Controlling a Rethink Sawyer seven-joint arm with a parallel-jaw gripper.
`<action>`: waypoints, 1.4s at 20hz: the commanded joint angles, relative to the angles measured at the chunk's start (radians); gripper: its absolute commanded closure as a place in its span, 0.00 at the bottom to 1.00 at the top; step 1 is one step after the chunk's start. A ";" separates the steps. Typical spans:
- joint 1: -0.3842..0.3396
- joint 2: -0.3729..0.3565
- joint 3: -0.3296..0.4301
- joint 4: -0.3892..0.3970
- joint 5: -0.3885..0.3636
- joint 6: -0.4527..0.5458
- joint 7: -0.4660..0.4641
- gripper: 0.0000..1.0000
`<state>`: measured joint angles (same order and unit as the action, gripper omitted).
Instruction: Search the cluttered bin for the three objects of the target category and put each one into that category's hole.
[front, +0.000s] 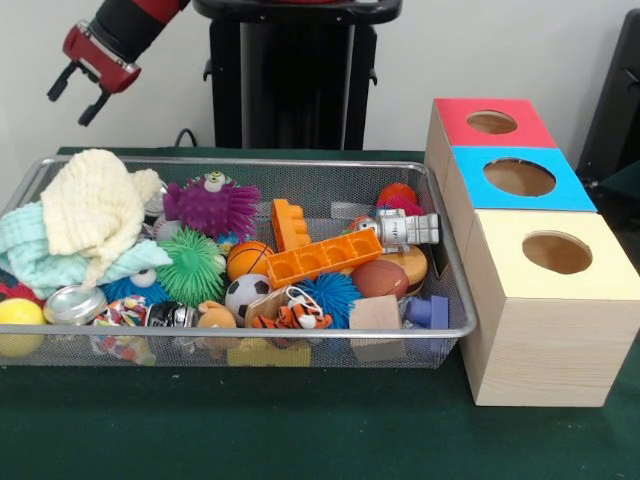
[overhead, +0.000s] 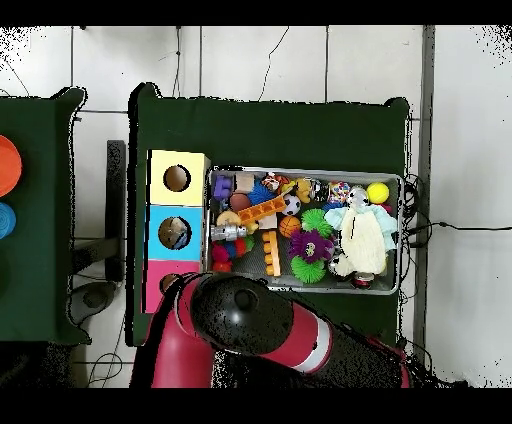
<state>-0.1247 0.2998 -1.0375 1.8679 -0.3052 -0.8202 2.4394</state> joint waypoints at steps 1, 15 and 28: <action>-0.023 0.058 0.102 -0.239 0.013 -0.232 -0.172 0.00; -0.081 -0.011 0.195 -0.480 -0.608 -0.462 0.054 0.00; -0.103 -0.111 0.401 -0.422 -0.749 -0.341 0.274 0.00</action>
<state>-0.2052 0.2409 -0.8633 1.5601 -1.0086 -1.1717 2.4406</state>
